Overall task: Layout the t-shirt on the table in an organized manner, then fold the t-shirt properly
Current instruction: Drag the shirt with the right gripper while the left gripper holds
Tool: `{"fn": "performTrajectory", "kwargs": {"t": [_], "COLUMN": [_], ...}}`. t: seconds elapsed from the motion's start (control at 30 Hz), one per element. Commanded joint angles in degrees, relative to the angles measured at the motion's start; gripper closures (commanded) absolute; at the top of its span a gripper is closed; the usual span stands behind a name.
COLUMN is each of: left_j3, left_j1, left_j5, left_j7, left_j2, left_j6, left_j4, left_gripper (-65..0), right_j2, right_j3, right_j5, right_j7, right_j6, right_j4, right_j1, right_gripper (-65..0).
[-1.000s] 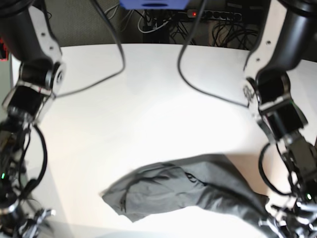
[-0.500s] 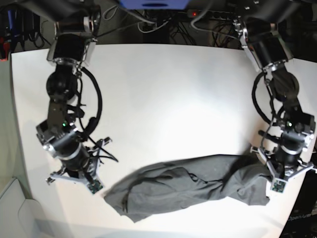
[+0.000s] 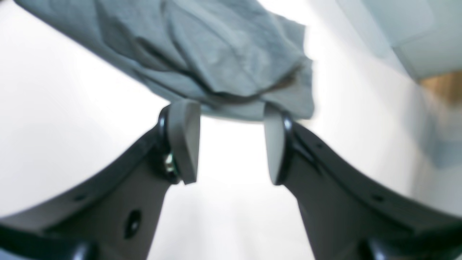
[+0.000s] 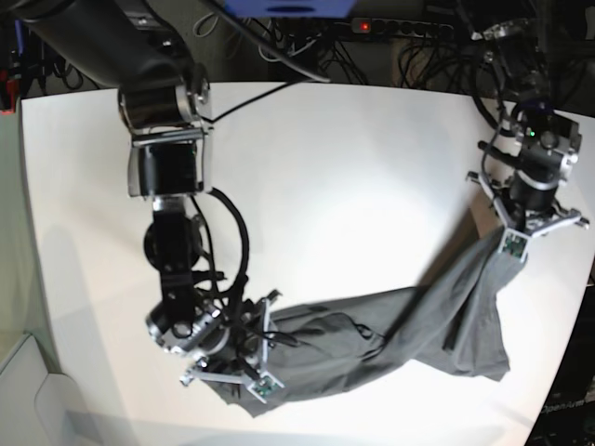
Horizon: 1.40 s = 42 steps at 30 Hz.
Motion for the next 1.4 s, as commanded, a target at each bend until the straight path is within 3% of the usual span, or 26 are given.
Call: {"fn": "performTrajectory", "kwargs": {"t": [0.0, 0.13, 0.27, 0.4, 0.53, 0.67, 0.93, 1.07, 1.37], "left_j3": [-1.71, -11.11, -19.82, -26.06, -27.55, -27.9, -28.69, -28.78, -38.54], "left_j1": [-0.28, 2.97, 3.5, 3.5, 3.5, 3.59, 6.4, 6.75, 3.32], "left_j5": [0.36, -3.68, -8.61, -8.87, -8.96, -8.61, -9.22, -9.13, -9.13], "left_j7": [-0.84, -0.66, -0.22, -0.22, -0.22, -0.22, 0.83, 0.92, 1.54], "left_j2": [-1.39, -2.71, -4.73, -5.08, -4.65, -4.38, -3.85, -4.21, -7.55], "left_j6": [1.03, 0.68, -5.96, -5.96, -5.96, -5.96, -5.96, -5.96, -5.96], "left_j4": [1.37, 3.13, 3.13, 2.86, 2.78, 2.78, 1.46, -0.04, -0.13], "left_gripper": [-0.1, -0.1, -0.1, -0.1, -0.1, -0.1, -0.1, -0.1, -0.1], "right_j2": [-1.06, -1.94, -2.72, -2.72, -2.72, -2.72, -2.72, -2.72, -2.72], "right_j3": [0.01, -0.08, -0.25, -0.34, -0.61, -5.62, -9.31, -9.31, -9.57], "right_j5": [0.33, 0.33, 0.33, 0.33, 0.33, 0.33, 0.42, 0.42, 0.42], "right_j7": [2.14, 5.22, 6.45, 7.77, 7.77, 7.86, 12.87, 13.04, 13.04], "right_j6": [-0.27, -0.27, -0.27, -0.27, -0.27, -0.27, -0.27, -0.27, -0.27], "right_j4": [-0.6, -2.88, -3.85, -3.76, -3.76, -3.76, -3.76, -3.76, -3.76], "right_j1": [2.17, 1.82, 1.29, 0.15, -1.96, -4.95, -5.74, -5.74, -5.92], "right_gripper": [-29.8, -29.8, -29.8, -29.8, -29.9, -30.2, -40.9, -42.1, -42.0]}}
